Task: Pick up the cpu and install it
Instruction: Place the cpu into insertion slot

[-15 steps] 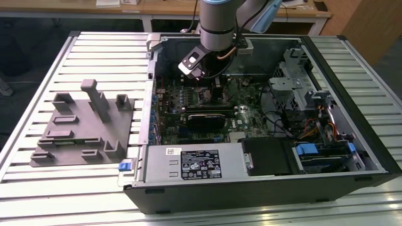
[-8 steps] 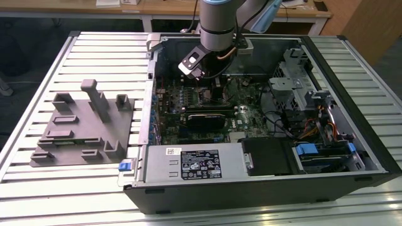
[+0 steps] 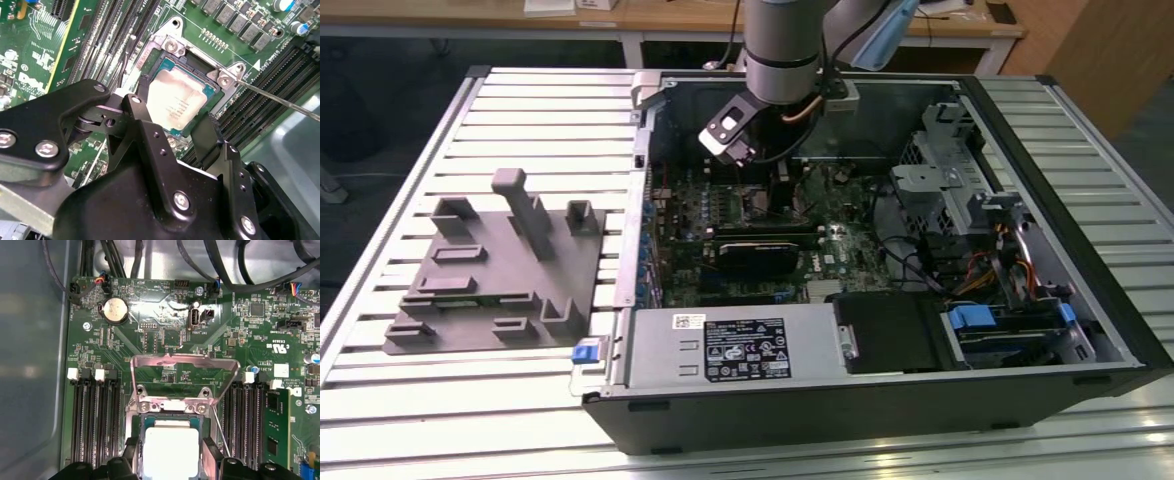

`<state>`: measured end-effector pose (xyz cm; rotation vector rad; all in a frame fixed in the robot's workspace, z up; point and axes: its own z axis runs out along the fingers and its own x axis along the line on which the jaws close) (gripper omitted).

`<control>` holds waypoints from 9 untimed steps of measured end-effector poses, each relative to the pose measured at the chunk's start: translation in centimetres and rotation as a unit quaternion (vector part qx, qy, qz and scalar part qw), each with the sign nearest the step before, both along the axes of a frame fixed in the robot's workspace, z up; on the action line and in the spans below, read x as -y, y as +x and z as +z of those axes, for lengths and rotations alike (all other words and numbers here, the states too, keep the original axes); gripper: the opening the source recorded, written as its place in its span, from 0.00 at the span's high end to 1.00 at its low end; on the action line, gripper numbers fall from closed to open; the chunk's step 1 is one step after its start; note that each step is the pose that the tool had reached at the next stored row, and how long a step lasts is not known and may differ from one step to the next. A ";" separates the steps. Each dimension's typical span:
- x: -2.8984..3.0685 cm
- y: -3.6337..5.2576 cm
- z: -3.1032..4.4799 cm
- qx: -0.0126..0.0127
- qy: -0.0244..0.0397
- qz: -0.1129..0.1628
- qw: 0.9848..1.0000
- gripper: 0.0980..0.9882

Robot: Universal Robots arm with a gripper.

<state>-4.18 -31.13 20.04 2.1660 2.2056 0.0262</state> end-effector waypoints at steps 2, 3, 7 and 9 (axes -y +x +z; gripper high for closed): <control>-0.01 0.00 0.02 0.000 0.000 0.000 1.000 0.42; -0.01 0.00 0.02 0.000 0.000 0.000 1.000 0.42; 0.00 0.00 0.05 0.000 0.000 0.000 1.000 0.42; 0.00 0.00 0.06 0.000 0.000 0.000 1.000 0.44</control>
